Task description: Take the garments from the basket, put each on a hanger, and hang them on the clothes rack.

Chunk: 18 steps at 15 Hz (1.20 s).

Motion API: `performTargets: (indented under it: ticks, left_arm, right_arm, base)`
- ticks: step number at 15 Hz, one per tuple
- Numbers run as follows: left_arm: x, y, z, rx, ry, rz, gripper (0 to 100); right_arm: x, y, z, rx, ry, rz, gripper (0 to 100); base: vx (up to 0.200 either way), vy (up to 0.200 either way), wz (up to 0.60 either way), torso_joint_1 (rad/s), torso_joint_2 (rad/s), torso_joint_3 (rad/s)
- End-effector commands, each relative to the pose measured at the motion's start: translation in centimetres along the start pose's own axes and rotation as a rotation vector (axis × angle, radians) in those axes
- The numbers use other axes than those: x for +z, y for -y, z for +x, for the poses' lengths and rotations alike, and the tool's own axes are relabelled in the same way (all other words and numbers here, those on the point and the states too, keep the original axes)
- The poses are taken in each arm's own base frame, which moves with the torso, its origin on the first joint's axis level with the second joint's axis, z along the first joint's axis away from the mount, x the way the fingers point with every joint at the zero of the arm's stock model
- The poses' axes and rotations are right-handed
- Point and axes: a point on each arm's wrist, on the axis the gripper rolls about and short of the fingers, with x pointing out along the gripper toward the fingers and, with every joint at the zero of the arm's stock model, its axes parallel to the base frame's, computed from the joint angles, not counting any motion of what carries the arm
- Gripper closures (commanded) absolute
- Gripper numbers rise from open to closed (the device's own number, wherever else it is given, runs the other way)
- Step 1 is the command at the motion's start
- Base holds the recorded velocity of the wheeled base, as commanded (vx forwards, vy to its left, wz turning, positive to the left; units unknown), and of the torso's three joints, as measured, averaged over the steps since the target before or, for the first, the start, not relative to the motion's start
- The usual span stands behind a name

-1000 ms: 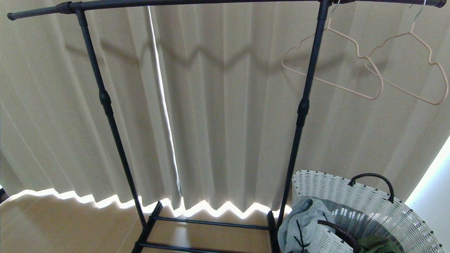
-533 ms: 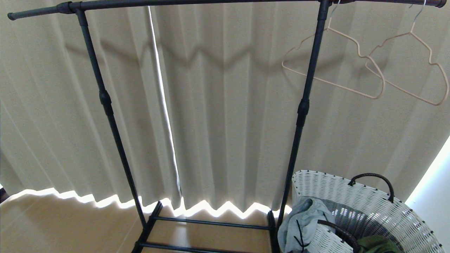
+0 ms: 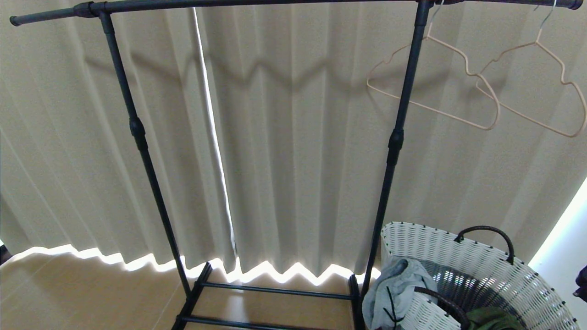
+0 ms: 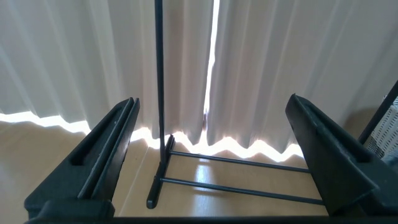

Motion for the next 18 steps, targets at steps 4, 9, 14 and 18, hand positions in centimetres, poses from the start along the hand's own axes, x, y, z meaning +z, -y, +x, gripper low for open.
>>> performTargets:
  ticks: [4, 9, 14, 18]
  left_arm:
    - [0.0, 0.0, 0.0, 0.001, 0.001, 0.000, 0]
    - [0.0, 0.0, 0.0, 0.001, 0.001, 0.000, 0]
    - [0.0, 0.0, 0.0, 0.001, 0.001, 0.001, 0]
    - [0.0, 0.0, 0.0, 0.001, 0.001, 0.001, 0]
  right_arm:
    - [0.8, -0.1, 4.0, 0.135, -0.183, -0.158, 0]
    - [0.8, -0.6, 6.5, 0.245, -0.277, -0.199, 0]
    - [1.4, -0.9, 10.2, 0.297, -0.304, -0.193, 0]
    - [0.5, 0.6, 14.2, 0.293, -0.326, -0.157, 0]
  base:
    - [0.000, 0.000, 0.00, 0.000, 0.00, 0.000]
    - [0.000, 0.000, 0.00, 0.000, 0.00, 0.000]
    - [0.000, 0.000, 0.00, 0.000, 0.00, 0.000]
    - [0.000, 0.000, 0.00, 0.000, 0.00, 0.000]
